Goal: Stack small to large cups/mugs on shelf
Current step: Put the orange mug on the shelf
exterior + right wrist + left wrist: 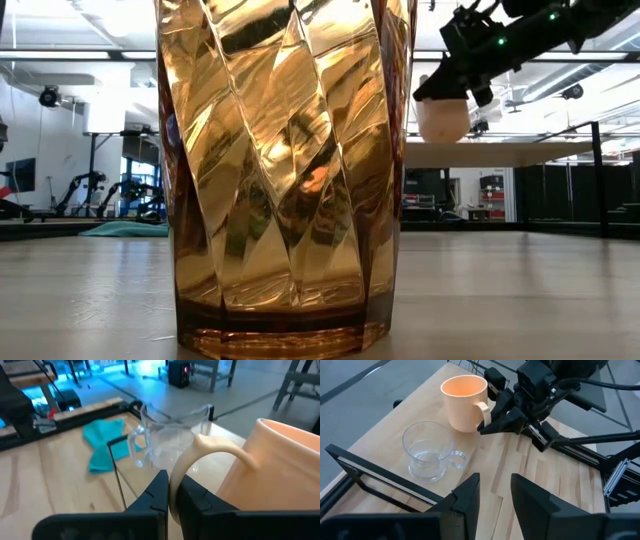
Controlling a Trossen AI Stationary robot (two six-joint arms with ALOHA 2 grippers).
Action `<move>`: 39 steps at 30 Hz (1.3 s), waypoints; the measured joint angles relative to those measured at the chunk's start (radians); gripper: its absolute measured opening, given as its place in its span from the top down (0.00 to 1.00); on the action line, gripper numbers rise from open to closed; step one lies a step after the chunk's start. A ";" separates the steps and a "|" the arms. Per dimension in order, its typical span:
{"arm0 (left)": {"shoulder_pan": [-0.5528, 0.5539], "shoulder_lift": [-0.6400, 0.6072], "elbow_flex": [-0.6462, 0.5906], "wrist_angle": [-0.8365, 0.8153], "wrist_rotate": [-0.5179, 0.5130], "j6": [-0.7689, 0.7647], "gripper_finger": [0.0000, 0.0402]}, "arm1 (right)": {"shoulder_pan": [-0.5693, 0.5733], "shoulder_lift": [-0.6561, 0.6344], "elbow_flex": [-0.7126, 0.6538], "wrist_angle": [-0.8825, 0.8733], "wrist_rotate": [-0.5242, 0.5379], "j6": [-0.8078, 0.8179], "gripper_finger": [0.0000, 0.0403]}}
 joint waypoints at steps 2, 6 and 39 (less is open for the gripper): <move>0.000 0.000 0.000 0.000 0.000 0.000 0.76 | -0.004 0.000 -0.023 0.047 0.000 -0.013 0.97; 0.000 0.000 0.000 0.000 0.000 0.000 0.76 | -0.019 0.000 -0.060 0.064 0.004 -0.012 0.97; 0.001 0.000 0.000 0.001 0.000 -0.002 0.76 | -0.044 -0.002 -0.127 0.141 -0.004 -0.012 0.97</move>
